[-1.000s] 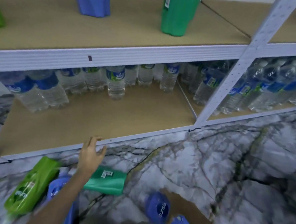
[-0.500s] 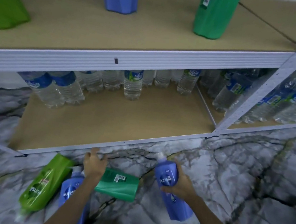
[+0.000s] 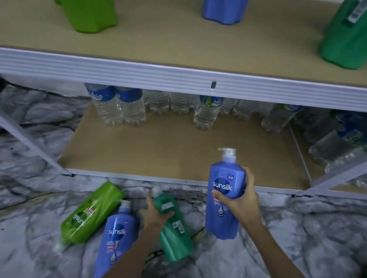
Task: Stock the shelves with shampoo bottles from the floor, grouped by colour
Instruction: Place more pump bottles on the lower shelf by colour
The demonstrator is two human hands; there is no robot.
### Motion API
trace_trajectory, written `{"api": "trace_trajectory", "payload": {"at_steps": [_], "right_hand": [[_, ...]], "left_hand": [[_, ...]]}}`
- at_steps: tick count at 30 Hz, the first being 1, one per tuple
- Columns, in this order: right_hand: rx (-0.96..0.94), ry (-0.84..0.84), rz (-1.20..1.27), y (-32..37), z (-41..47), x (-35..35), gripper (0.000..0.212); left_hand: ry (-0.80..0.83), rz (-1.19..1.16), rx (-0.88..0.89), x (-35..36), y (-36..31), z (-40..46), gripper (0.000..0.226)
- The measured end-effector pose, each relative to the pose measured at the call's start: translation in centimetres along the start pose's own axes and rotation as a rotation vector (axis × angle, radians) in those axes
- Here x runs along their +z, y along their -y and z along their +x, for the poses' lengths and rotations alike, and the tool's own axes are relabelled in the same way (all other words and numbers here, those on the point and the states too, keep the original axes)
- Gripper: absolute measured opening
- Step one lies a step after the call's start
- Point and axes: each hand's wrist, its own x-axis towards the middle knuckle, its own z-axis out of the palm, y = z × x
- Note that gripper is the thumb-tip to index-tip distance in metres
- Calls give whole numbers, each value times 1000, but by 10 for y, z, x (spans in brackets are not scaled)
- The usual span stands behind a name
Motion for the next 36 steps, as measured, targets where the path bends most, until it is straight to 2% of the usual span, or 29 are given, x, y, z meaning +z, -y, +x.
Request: {"api": "trace_trajectory", "payload": {"at_steps": [4,7,11,13,17,21,23,26,32,36], "right_hand": [[-32,-2,-5,-2,0,8,84],[-30,-13,-11,-5,-5,8,84],[-27,-24,-24,-4,-9,0,87],[-37,-27,-40,1,-11,-6,84],[-54,-50,-71,10,-16,-19,81],[-107,-104,-97,32,-30,-32,83],[-142,-124,-87,48,-38,-41,83],[-218,-170,-87,73,-49,-53,82],[-363,-267,-97,119,-65,-75,83],[-412,-335,-111,155,-72,-92,81]], "left_hand": [[138,-39,21,46,42,82,115],[212,188,71,27,0,20,120],[286,231,105,25,-11,4,96],[256,325,142,24,-8,2,107],[351,391,211,12,-10,-7,117],[266,432,394,-3,-31,-35,106],[200,374,499,-12,-54,-60,98],[184,253,619,-26,-83,-85,97],[85,228,910,-48,-123,-139,88],[-18,124,1077,-74,-144,-174,84]]}}
